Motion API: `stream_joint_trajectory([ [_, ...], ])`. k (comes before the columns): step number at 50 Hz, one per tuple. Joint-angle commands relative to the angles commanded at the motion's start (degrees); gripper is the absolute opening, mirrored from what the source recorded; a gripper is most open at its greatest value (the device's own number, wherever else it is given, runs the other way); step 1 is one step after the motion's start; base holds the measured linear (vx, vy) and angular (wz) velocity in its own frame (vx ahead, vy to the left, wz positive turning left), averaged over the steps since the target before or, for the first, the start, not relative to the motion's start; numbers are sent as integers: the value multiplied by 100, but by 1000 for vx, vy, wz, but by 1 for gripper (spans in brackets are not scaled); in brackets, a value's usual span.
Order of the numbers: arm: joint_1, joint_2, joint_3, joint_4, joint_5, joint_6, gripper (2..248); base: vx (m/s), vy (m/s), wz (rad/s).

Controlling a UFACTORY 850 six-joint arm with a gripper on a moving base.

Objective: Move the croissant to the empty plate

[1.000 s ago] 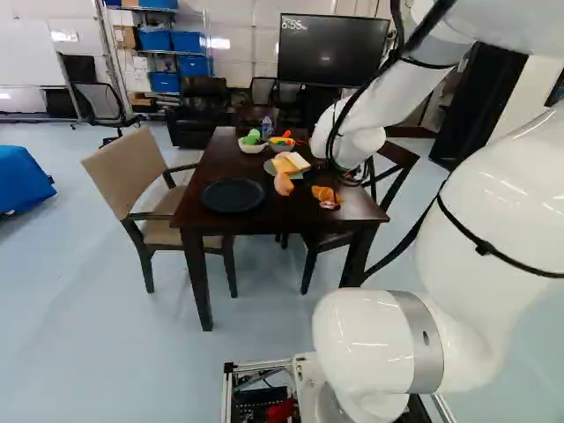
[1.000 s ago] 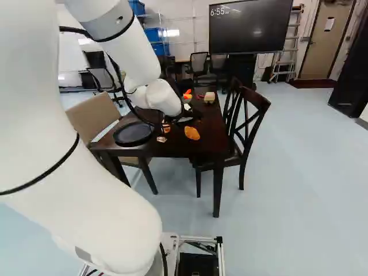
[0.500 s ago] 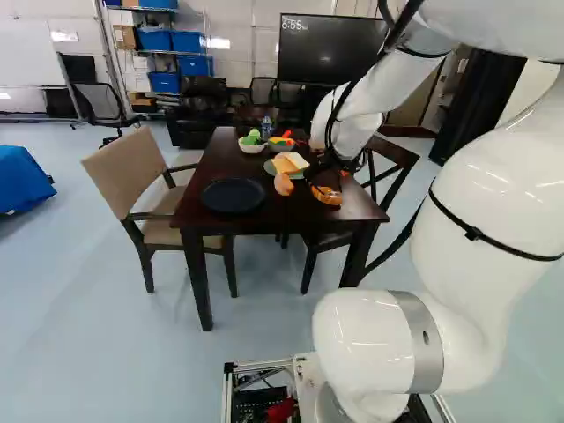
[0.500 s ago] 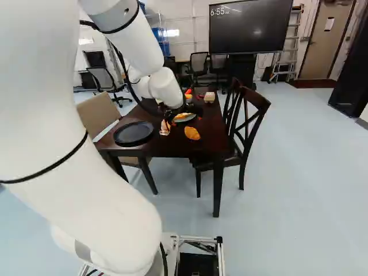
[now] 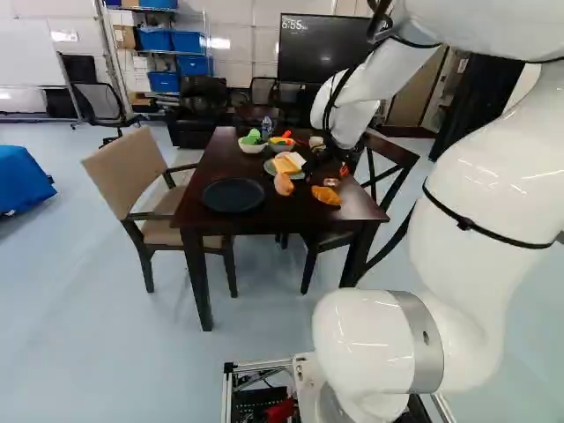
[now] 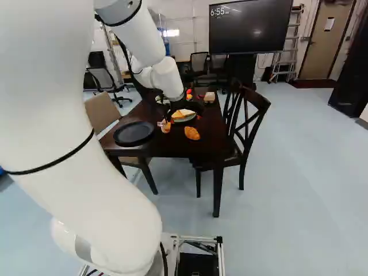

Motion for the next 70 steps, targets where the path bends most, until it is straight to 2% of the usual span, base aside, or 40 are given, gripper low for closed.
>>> stream_joint_trajectory([
  [9, -39, 6, -121, 214, -494, -334, 247, 0, 0, 0],
  [33, -245, -306, -455, 643, -1588, -1747, 247, 0, 0, 0],
  [51, -559, -530, -705, 668, -2078, -1747, 247, 0, 0, 0],
  [70, -669, -926, -1164, 541, -2098, -1747, 247, 0, 0, 0],
])
